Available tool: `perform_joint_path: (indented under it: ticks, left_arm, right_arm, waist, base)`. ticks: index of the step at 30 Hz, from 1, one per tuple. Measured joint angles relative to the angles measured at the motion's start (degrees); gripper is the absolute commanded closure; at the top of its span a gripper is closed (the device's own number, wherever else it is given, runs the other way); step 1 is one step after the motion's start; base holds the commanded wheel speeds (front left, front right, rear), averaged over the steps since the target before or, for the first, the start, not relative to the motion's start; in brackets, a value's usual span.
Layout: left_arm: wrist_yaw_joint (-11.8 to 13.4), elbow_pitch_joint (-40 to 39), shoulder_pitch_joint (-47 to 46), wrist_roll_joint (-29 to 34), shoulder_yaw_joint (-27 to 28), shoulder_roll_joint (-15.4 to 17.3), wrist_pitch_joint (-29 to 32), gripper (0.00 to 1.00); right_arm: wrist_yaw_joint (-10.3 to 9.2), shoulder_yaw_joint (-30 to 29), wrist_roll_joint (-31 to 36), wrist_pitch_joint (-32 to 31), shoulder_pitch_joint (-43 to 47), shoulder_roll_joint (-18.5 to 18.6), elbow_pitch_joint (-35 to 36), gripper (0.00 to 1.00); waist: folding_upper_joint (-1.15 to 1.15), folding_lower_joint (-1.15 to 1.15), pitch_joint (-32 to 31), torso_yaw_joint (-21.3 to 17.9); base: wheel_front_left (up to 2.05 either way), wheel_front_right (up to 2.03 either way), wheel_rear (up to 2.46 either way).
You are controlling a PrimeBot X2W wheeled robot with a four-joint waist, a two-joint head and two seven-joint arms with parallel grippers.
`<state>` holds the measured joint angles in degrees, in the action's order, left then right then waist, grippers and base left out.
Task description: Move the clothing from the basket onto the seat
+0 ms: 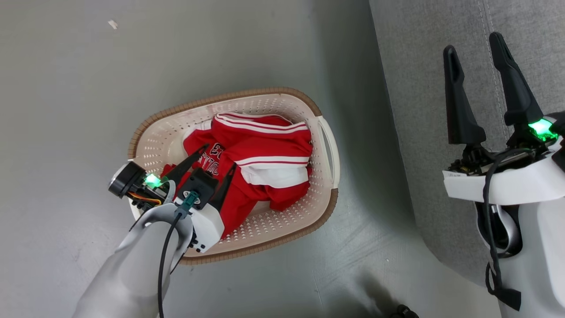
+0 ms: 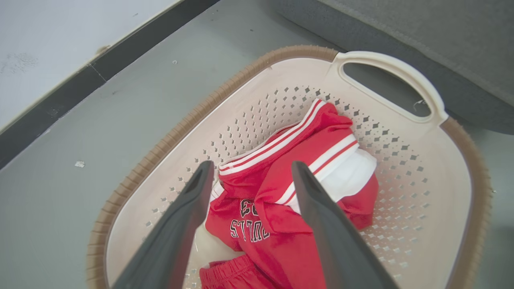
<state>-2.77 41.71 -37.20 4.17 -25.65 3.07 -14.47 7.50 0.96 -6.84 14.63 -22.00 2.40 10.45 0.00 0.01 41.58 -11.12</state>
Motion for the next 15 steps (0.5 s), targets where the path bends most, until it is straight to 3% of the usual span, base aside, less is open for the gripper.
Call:
perform_joint_path:
  ticks: [15]
  left_arm:
    - [-0.5, 4.3, -4.5, 2.7, -1.7, 1.4, -0.1, 0.0]
  right_arm:
    - [0.0, 0.4, -2.2, 0.0, -6.0, 0.0, 1.4, 0.0]
  waist:
    - [0.0, 0.0, 5.9, -3.0]
  base:
    - [0.0, 0.0, 0.0]
